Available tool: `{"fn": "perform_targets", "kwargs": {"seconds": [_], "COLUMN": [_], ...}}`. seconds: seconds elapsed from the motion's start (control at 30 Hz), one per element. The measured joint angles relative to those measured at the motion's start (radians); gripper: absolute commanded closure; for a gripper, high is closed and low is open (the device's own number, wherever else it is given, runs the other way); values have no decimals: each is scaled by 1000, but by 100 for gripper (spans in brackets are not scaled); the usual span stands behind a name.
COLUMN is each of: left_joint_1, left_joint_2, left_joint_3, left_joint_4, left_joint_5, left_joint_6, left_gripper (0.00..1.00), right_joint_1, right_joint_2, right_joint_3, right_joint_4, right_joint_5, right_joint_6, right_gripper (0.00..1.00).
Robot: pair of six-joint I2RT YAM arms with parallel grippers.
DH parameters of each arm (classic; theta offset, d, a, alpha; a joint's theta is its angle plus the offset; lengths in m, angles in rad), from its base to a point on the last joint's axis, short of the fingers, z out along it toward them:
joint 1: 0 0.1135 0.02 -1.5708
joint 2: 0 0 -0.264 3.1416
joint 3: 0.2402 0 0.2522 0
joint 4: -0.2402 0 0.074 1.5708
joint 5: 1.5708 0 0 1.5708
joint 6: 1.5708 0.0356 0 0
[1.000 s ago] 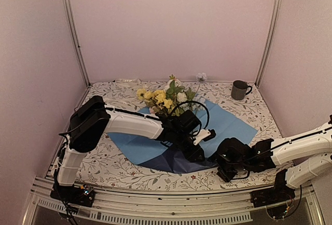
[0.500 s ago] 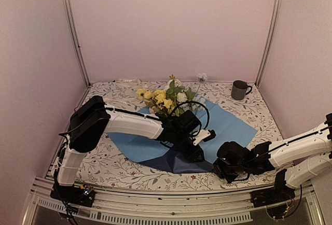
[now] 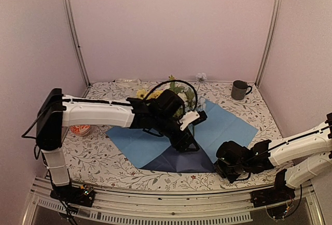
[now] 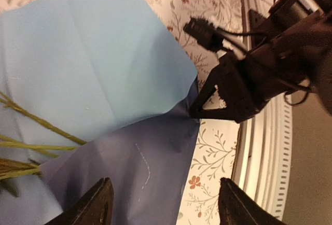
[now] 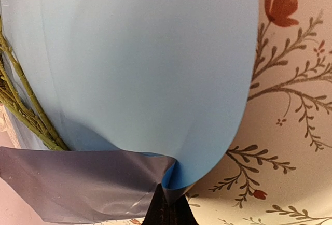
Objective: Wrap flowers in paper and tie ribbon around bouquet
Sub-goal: Pick up the one-fourth-folded wrapping paper from the center of the board.
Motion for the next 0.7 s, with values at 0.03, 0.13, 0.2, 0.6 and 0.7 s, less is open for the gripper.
{"fn": "perform_targets", "kwargs": {"seconds": [0.03,0.13,0.2,0.6,0.7], "left_joint_1": [12,67,109,160,161], "left_joint_2": [-56,-192,-217,-78,-55], "left_joint_3": [-32,-135,-202,-336,-322], "left_joint_4": [3,20,26,55,90], "left_joint_5": [0,-1,-2,111,163], "left_joint_6": [-3,-32,-58,-119,-132], "left_gripper": [29,28,28,57,78], "right_joint_1": [0,0,0,0,0], "right_joint_2": [0,0,0,1,14], "right_joint_3": [0,0,0,30,63], "right_joint_4": [0,0,0,-55,-88], "right_joint_5": [0,1,1,23,31], "right_joint_6": [0,-1,-2,-49,-70], "right_gripper": [100,100,100,100,100]}}
